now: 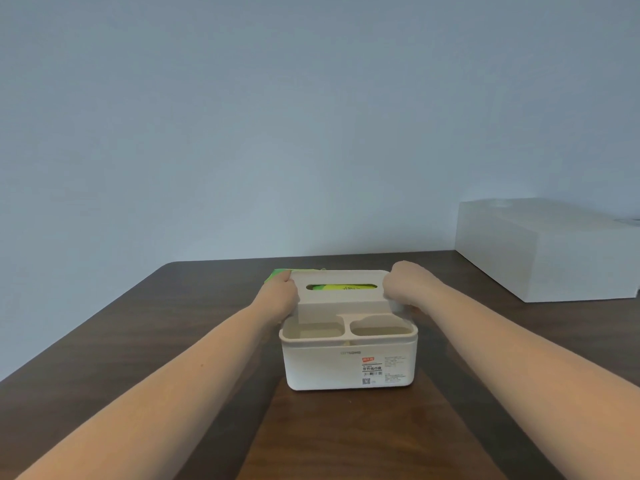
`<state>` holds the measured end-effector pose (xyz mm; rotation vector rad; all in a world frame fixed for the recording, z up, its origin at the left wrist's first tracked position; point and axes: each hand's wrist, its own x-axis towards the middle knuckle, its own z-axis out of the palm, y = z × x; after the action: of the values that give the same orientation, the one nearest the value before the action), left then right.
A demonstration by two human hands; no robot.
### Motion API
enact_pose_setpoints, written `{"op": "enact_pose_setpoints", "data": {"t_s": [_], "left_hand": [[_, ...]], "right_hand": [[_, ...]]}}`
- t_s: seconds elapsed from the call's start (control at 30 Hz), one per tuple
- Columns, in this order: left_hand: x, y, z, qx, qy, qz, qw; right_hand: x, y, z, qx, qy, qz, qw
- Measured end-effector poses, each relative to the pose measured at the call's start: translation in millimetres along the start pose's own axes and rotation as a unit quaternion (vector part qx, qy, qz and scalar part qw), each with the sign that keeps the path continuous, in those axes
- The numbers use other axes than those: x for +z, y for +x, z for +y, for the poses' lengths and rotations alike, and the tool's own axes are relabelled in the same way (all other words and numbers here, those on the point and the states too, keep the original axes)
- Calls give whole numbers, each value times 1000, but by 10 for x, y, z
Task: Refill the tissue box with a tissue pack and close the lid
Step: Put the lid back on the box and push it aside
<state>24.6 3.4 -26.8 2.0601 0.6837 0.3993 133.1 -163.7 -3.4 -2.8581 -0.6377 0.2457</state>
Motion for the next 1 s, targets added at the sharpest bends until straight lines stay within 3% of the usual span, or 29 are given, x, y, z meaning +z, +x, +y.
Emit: {"op": "enact_pose_setpoints", "data": {"t_s": [0.23,0.43,0.8,1.0], "left_hand": [[29,57,-80,-1,7,29,1000],[60,119,-140,-26,-89,3,996],[20,13,0,-44,-19,-10,999],[55,-266,-68,-82,-34,19,996]], "right_hand": [[36,116,21,31,58,30,997],[5,144,7,44,57,48,996],[41,139,45,29,50,30,998],[141,89,153,25,195,38,980]]}}
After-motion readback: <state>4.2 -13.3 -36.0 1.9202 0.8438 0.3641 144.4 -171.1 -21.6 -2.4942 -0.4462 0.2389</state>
